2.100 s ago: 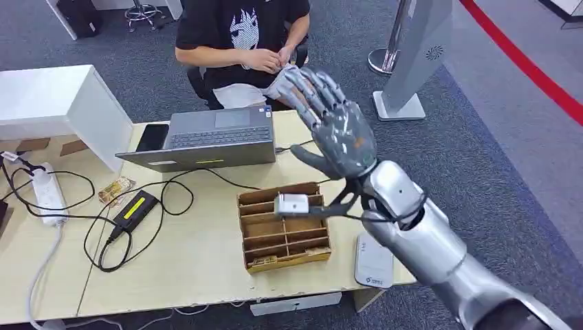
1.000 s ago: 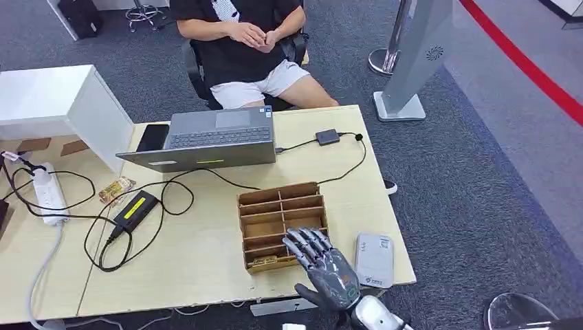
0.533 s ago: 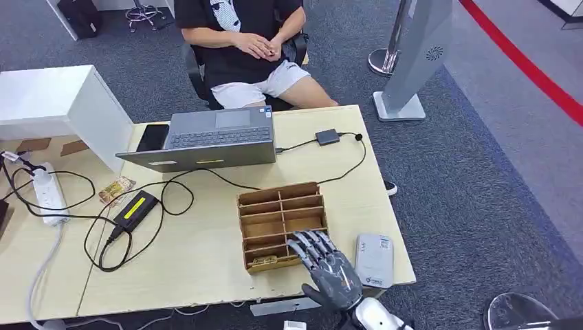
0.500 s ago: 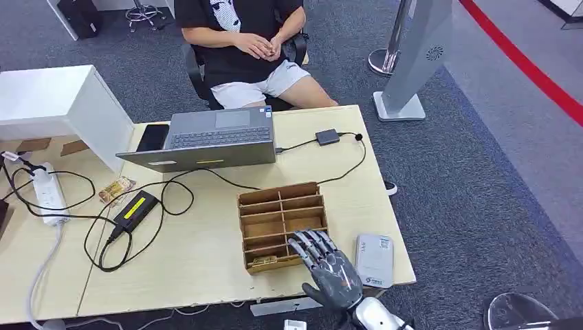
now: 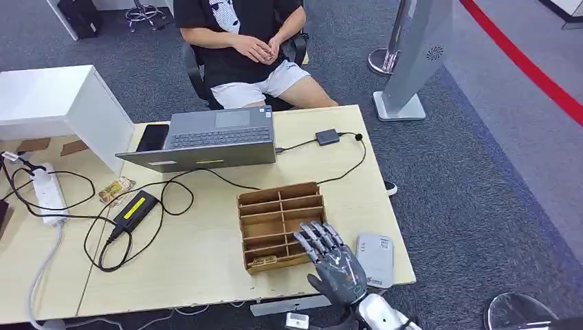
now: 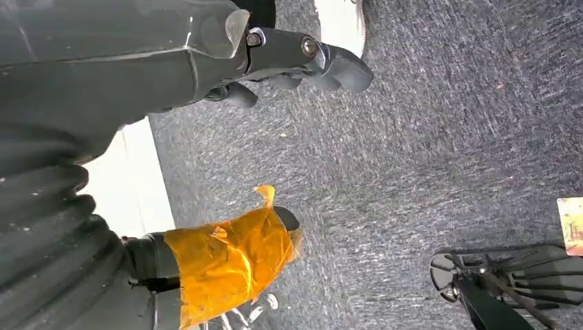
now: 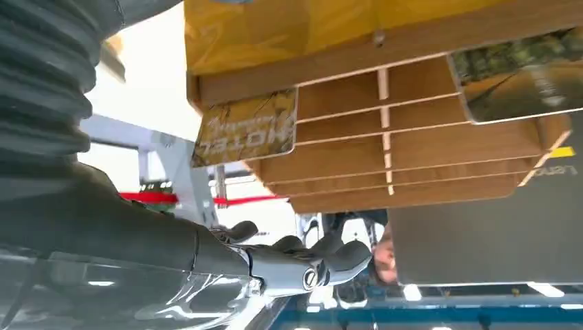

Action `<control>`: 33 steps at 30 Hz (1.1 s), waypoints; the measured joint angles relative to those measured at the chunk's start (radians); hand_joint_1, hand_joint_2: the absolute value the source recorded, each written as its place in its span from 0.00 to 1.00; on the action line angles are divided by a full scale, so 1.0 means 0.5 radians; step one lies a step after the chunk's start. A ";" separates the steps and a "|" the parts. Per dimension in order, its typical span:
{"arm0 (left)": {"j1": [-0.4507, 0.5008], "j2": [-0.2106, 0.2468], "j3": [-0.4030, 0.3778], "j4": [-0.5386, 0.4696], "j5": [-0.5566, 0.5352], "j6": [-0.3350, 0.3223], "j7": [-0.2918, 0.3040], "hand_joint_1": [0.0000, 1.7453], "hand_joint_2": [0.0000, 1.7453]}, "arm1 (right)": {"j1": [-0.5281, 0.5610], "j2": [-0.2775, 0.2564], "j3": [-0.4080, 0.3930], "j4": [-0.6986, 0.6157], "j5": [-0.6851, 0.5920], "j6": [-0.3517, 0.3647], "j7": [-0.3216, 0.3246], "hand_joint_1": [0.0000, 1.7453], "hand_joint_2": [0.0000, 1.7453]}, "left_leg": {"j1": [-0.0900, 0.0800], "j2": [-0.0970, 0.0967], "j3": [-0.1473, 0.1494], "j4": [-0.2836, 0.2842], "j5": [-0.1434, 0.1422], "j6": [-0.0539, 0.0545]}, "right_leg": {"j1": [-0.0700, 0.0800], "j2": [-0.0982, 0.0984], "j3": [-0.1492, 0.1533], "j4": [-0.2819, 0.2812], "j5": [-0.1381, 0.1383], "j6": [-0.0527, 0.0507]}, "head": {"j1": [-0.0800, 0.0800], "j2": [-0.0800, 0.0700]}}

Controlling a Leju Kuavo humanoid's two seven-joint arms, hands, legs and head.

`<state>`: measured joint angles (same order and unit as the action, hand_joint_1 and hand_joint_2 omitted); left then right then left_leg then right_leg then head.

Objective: Pass the card to the sensor for recognition and then transmit it.

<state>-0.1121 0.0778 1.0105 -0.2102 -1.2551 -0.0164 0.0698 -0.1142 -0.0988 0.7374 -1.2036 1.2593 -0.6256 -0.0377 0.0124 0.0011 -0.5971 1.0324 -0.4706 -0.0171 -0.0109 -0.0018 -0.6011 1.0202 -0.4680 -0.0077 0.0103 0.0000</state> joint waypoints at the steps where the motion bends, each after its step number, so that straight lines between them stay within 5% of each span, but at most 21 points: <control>1: 0.000 0.000 -0.002 0.000 -0.002 0.000 0.001 0.00 1.00 | -0.001 0.000 -0.008 0.000 0.030 -0.003 0.015 0.00 1.00 | 0.000 0.000 0.000 0.000 0.000 0.000 | 0.000 0.000 0.000 0.000 0.000 0.000 | 0.000 0.000; 6: -0.002 0.000 -0.011 0.000 -0.004 0.000 0.005 0.00 1.00 | -0.002 -0.001 -0.021 0.001 0.220 -0.016 0.107 0.00 1.00 | 0.000 0.000 0.000 0.000 0.000 0.000 | 0.000 0.000 0.000 0.000 0.000 0.000 | 0.000 0.001; 7: -0.003 0.000 -0.011 0.000 -0.004 0.000 0.005 0.00 1.00 | -0.003 -0.001 -0.021 0.002 0.244 -0.019 0.118 0.17 1.00 | 0.000 0.000 0.000 0.000 0.000 0.000 | 0.000 0.000 0.000 0.000 0.000 0.000 | 0.000 0.000; 11: -0.006 -0.001 -0.015 0.000 -0.004 0.000 0.010 0.00 1.00 | -0.006 -0.001 -0.021 0.007 0.278 -0.020 0.137 0.17 1.00 | 0.000 0.000 0.000 0.000 0.000 0.000 | 0.000 0.000 0.000 0.000 0.000 0.000 | 0.000 0.001; 12: -0.007 -0.001 -0.018 0.000 -0.004 0.000 0.010 0.00 1.00 | -0.009 -0.001 -0.021 0.009 0.292 -0.020 0.143 0.78 1.00 | 0.000 0.000 0.000 0.000 0.000 0.000 | 0.000 0.000 0.000 0.000 0.000 0.000 | 0.000 0.000; 14: -0.010 0.000 -0.024 0.000 -0.004 0.000 0.010 0.00 1.00 | -0.013 -0.001 -0.021 0.016 0.313 -0.020 0.156 0.98 1.00 | 0.000 0.000 0.000 0.000 0.000 0.000 | 0.000 0.000 0.000 0.000 0.000 0.000 | 0.000 0.000; 21: -0.026 -0.001 -0.025 0.000 0.040 -0.002 0.011 0.00 1.00 | -0.032 -0.007 -0.017 0.042 0.573 -0.021 0.308 0.90 1.00 | 0.000 0.000 0.000 0.000 0.000 0.000 | 0.000 0.000 0.000 0.000 0.000 0.000 | 0.000 0.000; 33: -0.029 0.000 -0.025 0.000 0.054 -0.006 0.010 0.00 1.00 | -0.137 -0.022 -0.001 0.173 0.581 -0.039 0.474 0.96 1.00 | 0.000 0.000 0.004 0.000 0.000 0.000 | 0.000 0.000 0.005 0.000 0.000 0.000 | 0.000 0.000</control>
<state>-0.1268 0.0778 0.9979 -0.2102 -1.2280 -0.0195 0.0748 -0.1827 -0.1098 0.7370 -1.1170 1.5496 -0.6451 0.1995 0.0124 0.0010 -0.5950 1.0325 -0.4706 -0.0171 -0.0109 -0.0020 -0.5988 1.0199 -0.4679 -0.0077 0.0103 0.0000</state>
